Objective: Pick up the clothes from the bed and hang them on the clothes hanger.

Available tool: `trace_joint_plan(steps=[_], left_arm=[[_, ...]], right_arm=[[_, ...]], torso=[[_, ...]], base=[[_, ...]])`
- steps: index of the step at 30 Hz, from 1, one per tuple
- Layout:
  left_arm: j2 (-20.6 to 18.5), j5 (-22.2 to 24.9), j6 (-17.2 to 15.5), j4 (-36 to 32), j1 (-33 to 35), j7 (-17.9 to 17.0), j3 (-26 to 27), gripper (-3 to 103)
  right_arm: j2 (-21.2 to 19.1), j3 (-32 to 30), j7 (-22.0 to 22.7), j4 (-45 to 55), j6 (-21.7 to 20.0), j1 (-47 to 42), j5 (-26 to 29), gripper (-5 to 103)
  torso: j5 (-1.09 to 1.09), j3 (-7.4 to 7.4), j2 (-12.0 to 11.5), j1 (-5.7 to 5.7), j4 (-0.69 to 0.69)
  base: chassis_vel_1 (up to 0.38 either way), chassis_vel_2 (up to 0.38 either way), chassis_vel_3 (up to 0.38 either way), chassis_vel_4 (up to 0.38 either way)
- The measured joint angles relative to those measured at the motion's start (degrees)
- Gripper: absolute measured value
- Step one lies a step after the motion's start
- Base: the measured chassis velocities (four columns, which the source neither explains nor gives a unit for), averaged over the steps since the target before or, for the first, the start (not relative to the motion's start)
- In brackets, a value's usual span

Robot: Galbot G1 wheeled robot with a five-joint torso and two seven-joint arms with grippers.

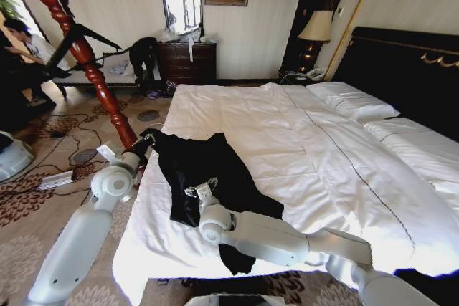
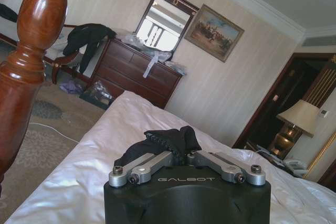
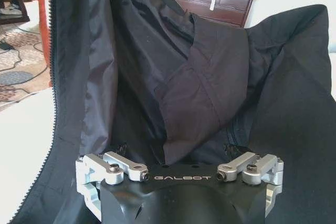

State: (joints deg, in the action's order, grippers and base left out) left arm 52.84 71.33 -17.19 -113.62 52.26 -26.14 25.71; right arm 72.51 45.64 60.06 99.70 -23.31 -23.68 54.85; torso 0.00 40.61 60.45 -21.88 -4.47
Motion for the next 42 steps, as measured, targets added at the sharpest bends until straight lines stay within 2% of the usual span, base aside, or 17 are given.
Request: trace_joint_plan(steps=[9, 12, 15, 17, 18, 19, 20, 21, 23, 27, 30, 33, 35, 38, 40, 41, 42], left_arm=[[-0.06, 0.03, 0.00, -0.47, 0.61, -0.12, 0.39, 0], [-0.22, 0.04, 0.00, -0.40, 0.62, -0.15, 0.52, 0], [-0.26, 0.07, 0.00, -0.18, 0.39, -0.15, 0.52, 0], [-0.26, 0.12, 0.00, 0.01, 0.28, -0.16, 0.53, 0], [-0.26, 0.12, 0.00, 0.01, 0.28, -0.16, 0.53, 0], [-0.27, 0.13, 0.00, 0.14, 0.22, -0.16, 0.53, 0], [-0.27, 0.13, -0.01, 0.19, 0.21, -0.16, 0.53, 0], [-0.26, 0.13, 0.00, 0.40, 0.14, -0.16, 0.51, 0], [-0.21, 0.13, 0.00, 0.50, 0.08, -0.17, 0.48, 0], [0.32, 0.13, 0.01, 1.12, -0.56, -0.17, 0.09, 0], [0.59, 0.10, 0.02, 1.41, -0.91, -0.17, -0.16, 0], [0.95, 0.09, 0.02, 1.82, -1.39, -0.17, -0.41, 0], [1.05, 0.07, 0.02, 1.98, -1.51, -0.17, -0.48, 0], [1.11, 0.06, 0.03, 2.09, -1.68, -0.18, -0.61, 0], [0.90, 0.13, 0.09, 2.06, -1.77, -0.18, -0.64, 0], [0.90, 0.13, 0.09, 2.06, -1.77, -0.18, -0.64, 0], [0.50, 0.27, 0.17, 1.96, -1.87, -0.18, -0.64, 0]], right_arm=[[2.22, -1.01, 2.75, -4.27, 0.63, 0.28, 0.19, 103], [1.59, -1.29, 2.96, -3.94, 2.48, 0.22, 0.43, 89], [0.74, -1.29, 2.60, -2.95, 3.51, -0.10, 0.31, 84], [-0.17, -1.38, 2.05, -2.10, 4.74, -0.43, -0.57, 73], [-0.17, -1.38, 2.05, -2.10, 4.74, -0.43, -0.57, 73], [-0.76, -1.59, 1.43, -1.61, 5.61, -0.56, -1.28, 68], [-1.02, -1.67, 1.14, -1.43, 5.97, -0.58, -1.56, 68], [-1.91, -1.93, 0.23, -1.02, 6.91, -0.61, -2.42, 57], [-2.33, -2.07, -0.30, -0.92, 7.54, -0.67, -2.82, 57], [-4.30, -2.84, -2.93, -0.88, 10.64, -1.16, -4.67, 35], [-5.26, -3.12, -4.21, -0.88, 11.68, -1.36, -5.08, 30], [-6.50, -3.44, -5.72, -0.97, 12.97, -1.66, -5.13, 14], [-6.91, -3.69, -6.28, -0.97, 13.57, -1.81, -5.09, 14], [-8.32, -4.53, -8.51, -0.44, 15.98, -2.09, -4.72, 2], [-10.00, -5.87, -12.48, 1.21, 19.49, -2.21, -3.03, 1], [-10.00, -5.87, -12.48, 1.21, 19.49, -2.21, -3.03, 1], [-11.35, -7.60, -16.25, 3.17, 22.93, -2.16, -0.83, 1]], torso=[[0.00, 0.00, 0.00, 0.00, 0.01], [-0.01, 0.00, 0.00, 0.00, 0.01], [0.00, 0.00, 0.00, 0.00, 0.00], [0.00, 0.00, 0.00, 0.00, 0.00], [0.00, 0.00, 0.00, 0.00, 0.00], [0.00, 0.00, 0.00, 0.00, 0.00], [0.00, 0.00, 0.00, 0.00, 0.00], [0.00, 0.00, 0.00, 0.00, 0.00], [0.00, 0.00, 0.00, 0.00, 0.00], [0.00, 0.00, 0.00, 0.00, 0.00], [0.00, 0.00, 0.00, 0.00, 0.00], [0.00, 0.00, 0.00, 0.00, 0.00], [0.00, 0.01, 0.00, 0.00, 0.00], [0.01, 0.00, 0.00, 0.00, 0.01], [0.01, 0.01, 0.00, 0.00, 0.00], [0.01, 0.01, 0.00, 0.00, 0.00], [0.01, 0.01, 0.00, 0.00, 0.00]], base=[[0.000, 0.000, 0.000, 0.000], [0.000, 0.000, 0.000, 0.000], [0.000, 0.000, 0.000, 0.000], [0.000, 0.000, 0.000, 0.000], [0.000, 0.000, 0.000, 0.000], [0.000, 0.000, 0.000, 0.000], [0.000, 0.000, 0.000, 0.000], [0.000, 0.000, 0.000, 0.000], [0.000, 0.000, 0.000, 0.000], [0.000, 0.000, 0.000, 0.000], [0.000, 0.000, 0.000, 0.000], [0.000, 0.000, 0.000, 0.000], [0.000, 0.000, 0.000, 0.000], [0.000, 0.000, 0.000, 0.000], [0.000, 0.000, 0.000, 0.000], [0.000, 0.000, 0.000, 0.000], [0.000, 0.000, 0.000, 0.000]])
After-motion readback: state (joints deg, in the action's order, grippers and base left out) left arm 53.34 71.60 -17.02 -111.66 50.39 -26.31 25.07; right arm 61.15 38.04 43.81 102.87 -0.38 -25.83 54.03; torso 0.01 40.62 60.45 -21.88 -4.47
